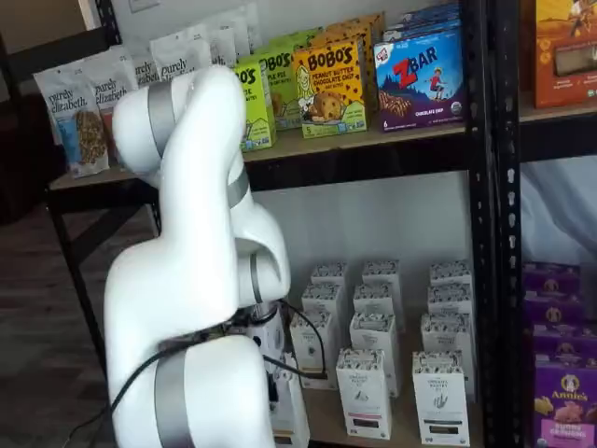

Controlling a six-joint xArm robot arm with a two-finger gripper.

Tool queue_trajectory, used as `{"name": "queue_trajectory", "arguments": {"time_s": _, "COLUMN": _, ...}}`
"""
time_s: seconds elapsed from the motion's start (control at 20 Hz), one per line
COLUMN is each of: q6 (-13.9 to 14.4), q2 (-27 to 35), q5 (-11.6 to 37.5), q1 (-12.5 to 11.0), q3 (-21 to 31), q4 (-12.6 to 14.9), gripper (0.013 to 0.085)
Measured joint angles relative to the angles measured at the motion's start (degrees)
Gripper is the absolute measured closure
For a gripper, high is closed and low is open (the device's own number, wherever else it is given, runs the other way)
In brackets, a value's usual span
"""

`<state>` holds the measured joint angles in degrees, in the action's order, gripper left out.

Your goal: Pick up the white box with a yellow strip in the middle, on the bottom shelf, the fourth box from the left

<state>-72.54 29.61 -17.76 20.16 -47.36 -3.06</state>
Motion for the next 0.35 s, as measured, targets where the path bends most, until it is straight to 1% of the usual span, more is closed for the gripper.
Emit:
{"name": "queue_trajectory", "arguments": {"time_s": 0.1, "q6": -0.6, "q2": -3.2, "q5": -1.1, "q1": 0.0, "q3": 2.5, "q4": -0.7, "gripper": 0.053}}
{"name": "queue_trajectory", "arguments": {"time_s": 0.3, "q6": 0.8, "q2": -7.6, "q5": -2.0, "q1": -0.2, "q3": 6.0, "q4": 1.0, "gripper": 0.053}}
{"name": "queue_trajectory", "arguments": {"time_s": 0.35, "q6": 0.7, "q2": -9.0, "q5": -2.6, "q1": -0.3, "q3": 7.0, "q4": 1.0, "gripper": 0.053}}
